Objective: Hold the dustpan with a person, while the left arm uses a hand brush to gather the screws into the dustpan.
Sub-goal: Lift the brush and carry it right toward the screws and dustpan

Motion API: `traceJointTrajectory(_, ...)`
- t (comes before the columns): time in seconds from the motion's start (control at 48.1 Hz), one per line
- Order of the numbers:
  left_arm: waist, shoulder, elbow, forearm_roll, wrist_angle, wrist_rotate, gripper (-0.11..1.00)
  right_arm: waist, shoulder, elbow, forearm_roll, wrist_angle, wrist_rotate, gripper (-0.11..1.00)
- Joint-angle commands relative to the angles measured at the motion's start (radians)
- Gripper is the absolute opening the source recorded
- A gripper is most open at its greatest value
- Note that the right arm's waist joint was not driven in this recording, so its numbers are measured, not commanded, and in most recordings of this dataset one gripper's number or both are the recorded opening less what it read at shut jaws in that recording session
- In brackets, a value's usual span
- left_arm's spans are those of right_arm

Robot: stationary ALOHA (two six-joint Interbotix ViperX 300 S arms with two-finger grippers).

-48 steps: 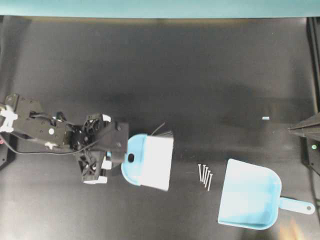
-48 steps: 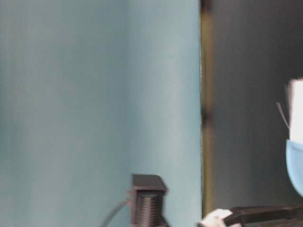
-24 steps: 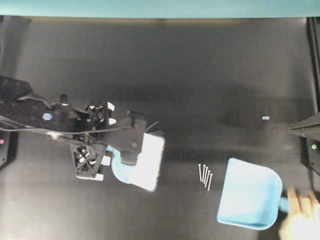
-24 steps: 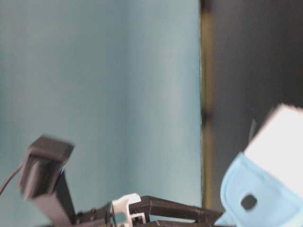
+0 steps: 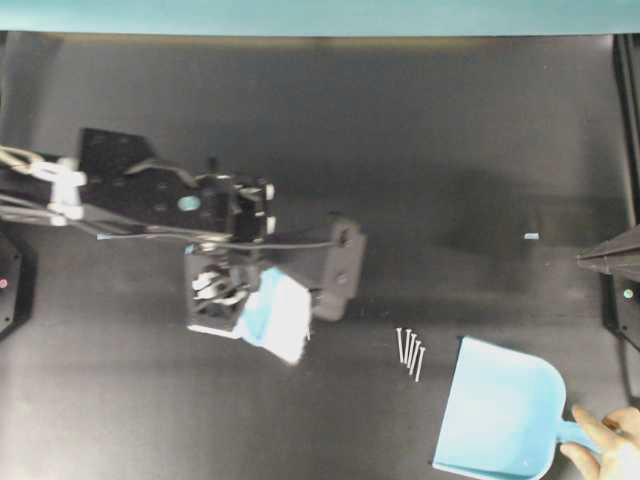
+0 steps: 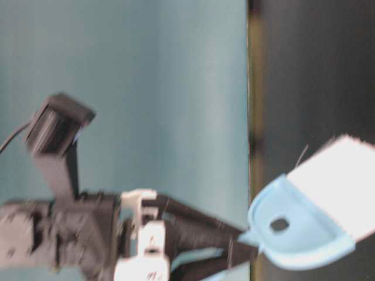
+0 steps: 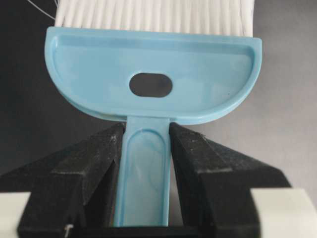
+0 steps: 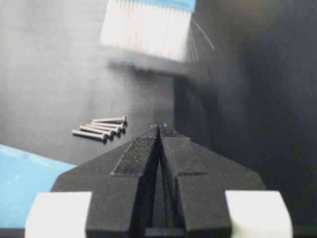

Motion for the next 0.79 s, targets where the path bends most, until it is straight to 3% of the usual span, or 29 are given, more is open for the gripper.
traceJointTrajectory(0.0, -0.006, 0.028, -0.054, 0.003, 0.006, -0.002, 0.31, 0.000, 0.005, -0.006, 0.000, -0.005, 0.006, 0.00)
traceJointTrajectory(0.187, -0.021, 0.103, -0.144, 0.003, 0.026, 0.009, 0.31, 0.000, 0.005, -0.006, 0.000, -0.005, 0.006, 0.00)
traceJointTrajectory(0.436, -0.028, 0.164, -0.143, 0.003, -0.046, 0.014, 0.31, 0.000, 0.003, -0.006, -0.002, -0.005, 0.006, 0.00)
traceJointTrajectory(0.769, -0.049, 0.259, -0.249, 0.003, -0.081, 0.048, 0.31, 0.000, 0.003, -0.006, -0.002, -0.005, 0.006, 0.00)
